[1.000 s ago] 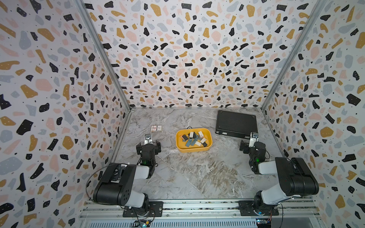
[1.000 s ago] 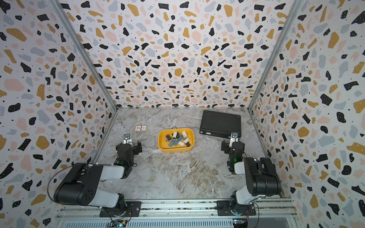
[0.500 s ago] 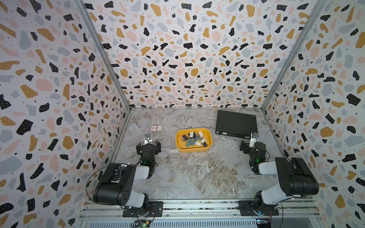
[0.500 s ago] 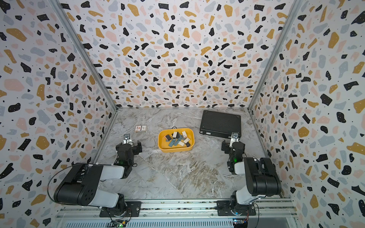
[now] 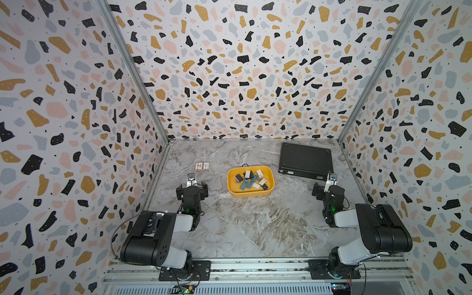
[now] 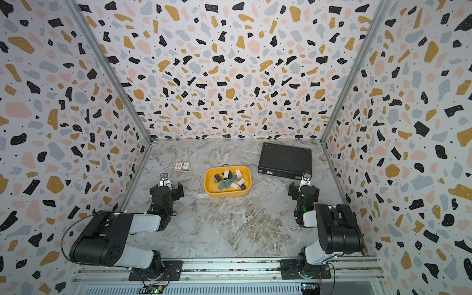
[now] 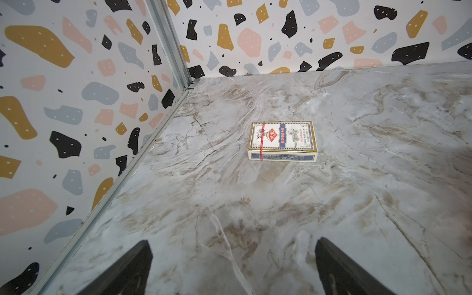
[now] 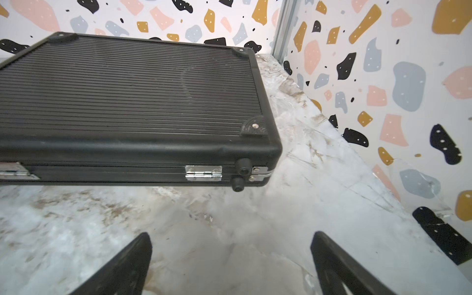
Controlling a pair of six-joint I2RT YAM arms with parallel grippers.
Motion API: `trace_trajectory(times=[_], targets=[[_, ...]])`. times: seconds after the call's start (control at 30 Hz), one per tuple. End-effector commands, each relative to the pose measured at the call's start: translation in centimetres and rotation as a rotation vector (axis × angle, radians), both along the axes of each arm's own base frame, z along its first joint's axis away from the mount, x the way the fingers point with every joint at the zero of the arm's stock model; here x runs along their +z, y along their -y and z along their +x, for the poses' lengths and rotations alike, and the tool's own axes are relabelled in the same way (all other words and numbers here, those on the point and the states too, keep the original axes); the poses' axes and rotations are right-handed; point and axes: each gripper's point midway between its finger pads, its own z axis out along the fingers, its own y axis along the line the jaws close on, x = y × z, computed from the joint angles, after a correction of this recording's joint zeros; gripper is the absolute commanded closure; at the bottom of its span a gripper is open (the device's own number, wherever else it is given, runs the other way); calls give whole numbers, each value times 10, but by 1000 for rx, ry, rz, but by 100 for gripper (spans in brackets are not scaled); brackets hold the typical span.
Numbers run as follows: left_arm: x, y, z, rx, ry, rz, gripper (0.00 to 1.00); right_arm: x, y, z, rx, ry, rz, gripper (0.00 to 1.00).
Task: Put the eraser in the storage box
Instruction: Reset both arms
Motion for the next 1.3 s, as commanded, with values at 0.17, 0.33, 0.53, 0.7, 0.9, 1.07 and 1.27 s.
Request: trace_trajectory(times=[0.17, 0.33, 0.53, 0.7, 0.9, 1.07, 1.27], targets=[[16, -2, 5, 16, 59, -11, 0, 12, 9, 4, -58, 32, 2, 0], [15, -2, 5, 16, 58, -11, 0, 13, -24, 4, 150, 50, -3, 0], [16, -3, 5, 18, 59, -11, 1, 17, -4, -2, 23, 91, 5, 0], [15, -2, 5, 16, 58, -11, 1, 8, -1, 8, 8, 2, 4, 0], [15, -3, 5, 17, 58, -11, 1, 10, 0, 10, 1, 6, 0, 0], [13, -3, 7, 16, 48, -13, 0, 10, -1, 9, 4, 9, 2, 0], [12, -9, 7, 17, 46, -54, 0, 10, -1, 9, 4, 6, 1, 0]])
